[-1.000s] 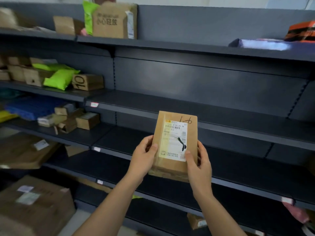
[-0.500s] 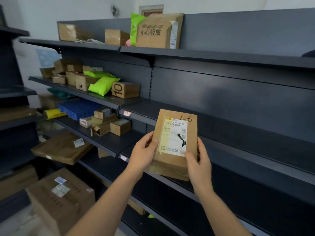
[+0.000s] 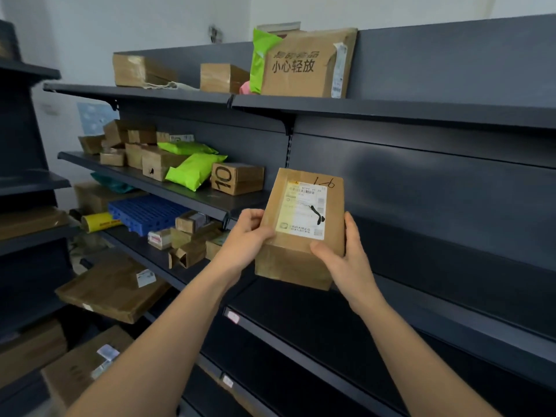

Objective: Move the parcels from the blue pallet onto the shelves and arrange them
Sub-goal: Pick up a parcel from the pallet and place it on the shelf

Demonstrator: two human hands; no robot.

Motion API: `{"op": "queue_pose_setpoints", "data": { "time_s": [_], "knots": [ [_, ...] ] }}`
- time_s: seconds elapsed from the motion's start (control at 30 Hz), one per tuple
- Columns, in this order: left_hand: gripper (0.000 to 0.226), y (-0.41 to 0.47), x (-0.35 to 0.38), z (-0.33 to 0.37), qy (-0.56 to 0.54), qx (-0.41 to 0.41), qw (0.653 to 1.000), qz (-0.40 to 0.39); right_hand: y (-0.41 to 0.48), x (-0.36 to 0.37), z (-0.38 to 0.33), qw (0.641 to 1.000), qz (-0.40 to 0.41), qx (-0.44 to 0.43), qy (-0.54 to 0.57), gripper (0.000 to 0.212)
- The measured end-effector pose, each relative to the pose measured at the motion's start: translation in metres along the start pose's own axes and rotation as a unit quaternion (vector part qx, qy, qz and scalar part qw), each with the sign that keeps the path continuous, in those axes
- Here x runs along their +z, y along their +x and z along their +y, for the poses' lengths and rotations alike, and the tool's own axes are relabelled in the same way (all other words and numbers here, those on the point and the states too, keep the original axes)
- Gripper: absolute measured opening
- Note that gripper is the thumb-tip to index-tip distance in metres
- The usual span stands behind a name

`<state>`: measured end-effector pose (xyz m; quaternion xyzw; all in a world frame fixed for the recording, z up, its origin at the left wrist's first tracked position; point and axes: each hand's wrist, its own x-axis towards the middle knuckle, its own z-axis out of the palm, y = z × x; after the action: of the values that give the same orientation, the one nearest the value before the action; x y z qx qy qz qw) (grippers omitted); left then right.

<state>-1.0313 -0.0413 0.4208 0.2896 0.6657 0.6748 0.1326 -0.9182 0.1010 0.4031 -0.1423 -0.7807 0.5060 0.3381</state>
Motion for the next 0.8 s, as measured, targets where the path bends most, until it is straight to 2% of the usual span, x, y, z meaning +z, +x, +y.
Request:
{"op": "queue_pose_setpoints", "data": {
  "time_s": [0.2,0.37,0.6,0.67,0.77,0.8],
  "knots": [
    [0.033,0.081,-0.042,0.002,0.011,0.041,0.999,-0.03,0.061,0.039,-0.003,1.0,-0.027,-0.004,0.002,0.083],
    [0.038,0.136,-0.055,0.001,0.014,0.042,0.997,-0.058,0.105,0.056,0.004,1.0,0.013,0.014,-0.019,0.095],
    [0.036,0.202,-0.043,-0.007,-0.018,0.012,0.999,-0.045,0.17,0.056,0.024,0.996,0.047,0.048,-0.058,0.082],
    [0.036,0.221,-0.036,-0.013,-0.016,0.001,0.999,-0.042,0.188,0.054,0.032,0.995,0.038,0.066,-0.069,0.088],
    [0.036,0.244,-0.026,-0.026,-0.003,-0.025,0.999,-0.045,0.21,0.05,0.047,0.988,0.027,0.095,-0.119,0.12],
    [0.038,0.252,-0.024,-0.031,0.002,-0.035,0.998,-0.045,0.217,0.048,0.053,0.986,0.019,0.104,-0.126,0.12]
  ]
}}
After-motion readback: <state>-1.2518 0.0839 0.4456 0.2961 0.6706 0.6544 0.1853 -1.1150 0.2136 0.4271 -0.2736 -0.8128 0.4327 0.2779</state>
